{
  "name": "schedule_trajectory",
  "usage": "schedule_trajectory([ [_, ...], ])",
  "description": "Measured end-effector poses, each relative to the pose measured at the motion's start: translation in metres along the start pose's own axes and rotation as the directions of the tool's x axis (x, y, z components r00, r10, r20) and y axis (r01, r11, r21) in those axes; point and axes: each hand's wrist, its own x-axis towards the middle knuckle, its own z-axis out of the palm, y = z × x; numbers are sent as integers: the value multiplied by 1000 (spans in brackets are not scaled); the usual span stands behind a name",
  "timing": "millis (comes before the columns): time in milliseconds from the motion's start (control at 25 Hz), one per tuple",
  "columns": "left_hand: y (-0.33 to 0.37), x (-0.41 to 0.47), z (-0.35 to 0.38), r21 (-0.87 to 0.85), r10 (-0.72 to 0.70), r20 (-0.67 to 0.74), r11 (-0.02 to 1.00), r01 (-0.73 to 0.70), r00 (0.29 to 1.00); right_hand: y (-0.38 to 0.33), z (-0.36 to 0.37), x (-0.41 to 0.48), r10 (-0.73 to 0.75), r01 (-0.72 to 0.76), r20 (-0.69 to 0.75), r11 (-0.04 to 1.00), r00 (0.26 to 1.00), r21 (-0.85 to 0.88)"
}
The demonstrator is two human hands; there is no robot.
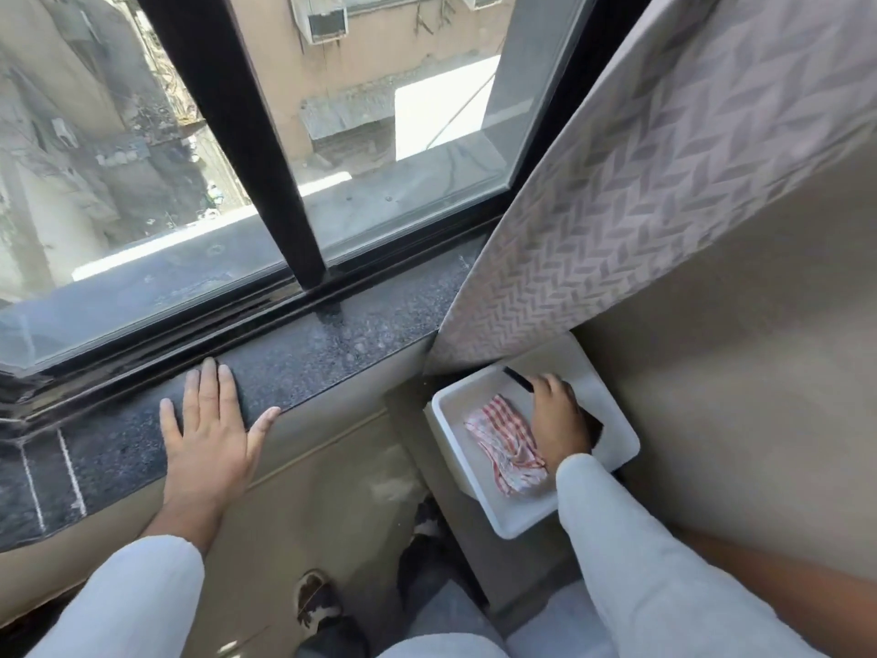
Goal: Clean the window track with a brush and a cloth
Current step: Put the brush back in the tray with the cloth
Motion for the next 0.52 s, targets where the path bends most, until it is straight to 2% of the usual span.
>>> schedule_trajectory([
  [200, 0, 1, 2, -10, -19, 18, 1000, 20, 1000, 19, 26, 23, 95, -87, 98, 993, 991, -82],
  [360, -2, 3, 2, 21, -21, 45, 1000, 20, 999, 15, 31, 24, 123, -120, 74, 992, 990, -45],
  [440, -2, 2, 2, 26, -28, 42, 999, 27, 999, 1, 26, 10, 17, -17, 26, 999, 1000, -29],
  [520, -2, 5, -3, 43, -41, 66, 998, 38, 997, -24, 22, -5, -233, 235, 31, 963, 972, -131],
])
